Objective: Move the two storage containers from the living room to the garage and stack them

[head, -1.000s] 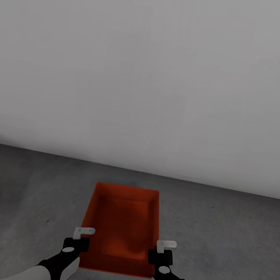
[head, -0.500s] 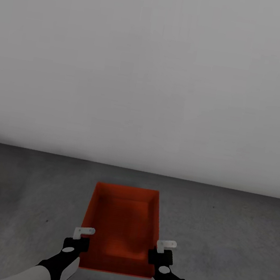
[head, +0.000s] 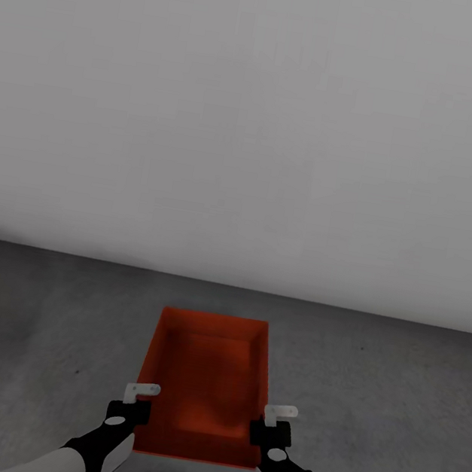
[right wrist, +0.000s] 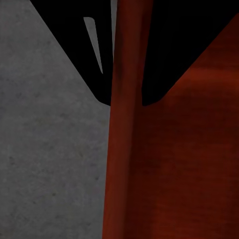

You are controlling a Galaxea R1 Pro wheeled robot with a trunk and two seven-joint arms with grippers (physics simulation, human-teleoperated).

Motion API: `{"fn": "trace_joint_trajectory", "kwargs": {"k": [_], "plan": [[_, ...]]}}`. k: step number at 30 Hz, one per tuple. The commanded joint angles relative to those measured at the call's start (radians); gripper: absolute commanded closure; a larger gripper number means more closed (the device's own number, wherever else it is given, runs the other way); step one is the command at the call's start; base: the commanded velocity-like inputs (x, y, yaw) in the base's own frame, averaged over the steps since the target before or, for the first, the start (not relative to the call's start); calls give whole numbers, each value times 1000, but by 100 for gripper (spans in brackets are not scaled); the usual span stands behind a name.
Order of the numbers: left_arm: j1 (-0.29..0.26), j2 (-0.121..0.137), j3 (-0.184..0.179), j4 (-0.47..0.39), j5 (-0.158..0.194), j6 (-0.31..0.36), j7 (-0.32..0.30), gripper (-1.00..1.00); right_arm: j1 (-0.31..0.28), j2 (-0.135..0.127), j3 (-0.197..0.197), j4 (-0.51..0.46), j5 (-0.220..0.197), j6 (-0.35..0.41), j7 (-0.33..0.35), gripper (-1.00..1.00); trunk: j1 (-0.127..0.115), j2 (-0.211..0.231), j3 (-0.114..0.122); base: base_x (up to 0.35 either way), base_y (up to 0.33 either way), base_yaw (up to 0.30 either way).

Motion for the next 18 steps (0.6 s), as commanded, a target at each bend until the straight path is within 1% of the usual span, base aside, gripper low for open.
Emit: {"fn": "trace_joint_trajectory", "kwargs": {"k": [1, 6, 13, 18], "plan": [[0, 0, 13, 1, 2, -4, 10, 100, -1, 1, -68, -15, -1, 0, -5, 100, 4, -8, -4, 0, 0, 0], [0, 0, 14, 0, 3, -4, 10, 100, 0, 1, -67, -15, -1, 0, -7, 100, 23, -43, -20, 0, 0, -45], [0, 0, 14, 0, 3, -4, 10, 100, -1, 1, -67, -15, 0, 0, -9, 100, 50, -92, -42, 0, 0, -188], [0, 0, 14, 0, 3, -4, 10, 100, -1, 1, -67, -15, -1, -1, -9, 100, 69, -127, -57, 0, 0, -40]]}}
